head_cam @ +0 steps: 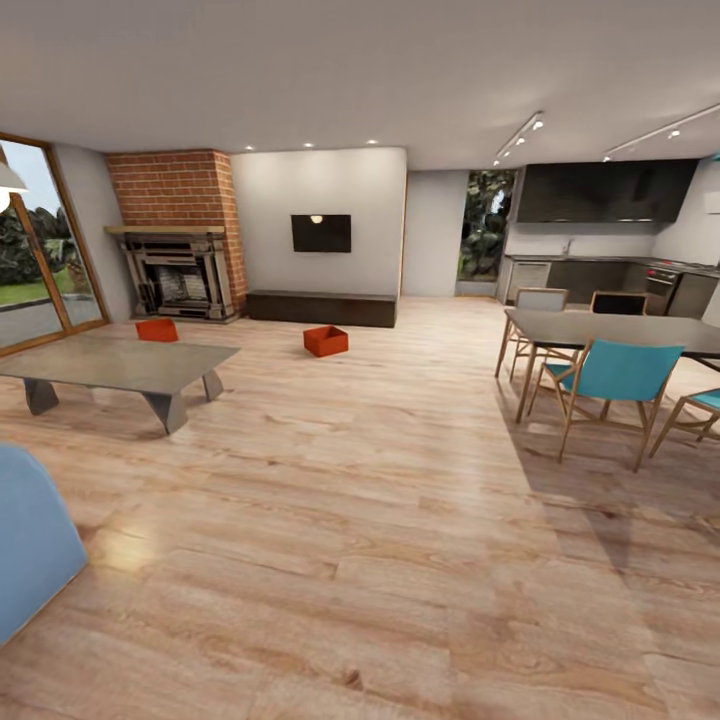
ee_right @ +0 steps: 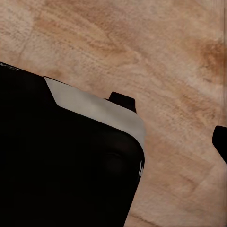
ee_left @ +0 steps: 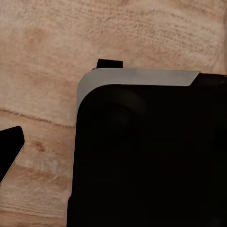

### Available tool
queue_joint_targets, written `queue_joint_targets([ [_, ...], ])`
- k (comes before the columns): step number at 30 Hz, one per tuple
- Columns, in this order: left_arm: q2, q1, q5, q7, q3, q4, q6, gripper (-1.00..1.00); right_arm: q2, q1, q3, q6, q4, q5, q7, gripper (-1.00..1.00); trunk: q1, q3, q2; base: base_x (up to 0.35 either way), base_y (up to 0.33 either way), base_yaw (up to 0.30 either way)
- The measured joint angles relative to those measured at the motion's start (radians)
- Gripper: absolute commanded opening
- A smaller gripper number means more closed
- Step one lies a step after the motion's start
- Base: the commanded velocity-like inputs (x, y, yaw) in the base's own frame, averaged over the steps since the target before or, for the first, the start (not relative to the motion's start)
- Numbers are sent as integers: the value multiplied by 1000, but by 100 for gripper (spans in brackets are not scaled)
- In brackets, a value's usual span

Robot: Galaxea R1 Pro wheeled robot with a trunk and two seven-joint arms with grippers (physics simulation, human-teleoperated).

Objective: Move the two storage containers from the living room to the garage. In the garage, place one container on the floor and stack the other container on top of it (either order is fine).

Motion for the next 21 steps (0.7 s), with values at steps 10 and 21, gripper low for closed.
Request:
queue_joint_targets([
  [10, 0, 0, 0, 0, 0, -1, 0, 100, 0, 0, 0, 0, 0, 0, 0, 100, 0, 0, 0, 323, 0, 0],
  [21, 0, 0, 0, 0, 0, 0, 0, 100, 0, 0, 0, -1, 0, 0, 0, 100, 0, 0, 0, 323, 0, 0],
])
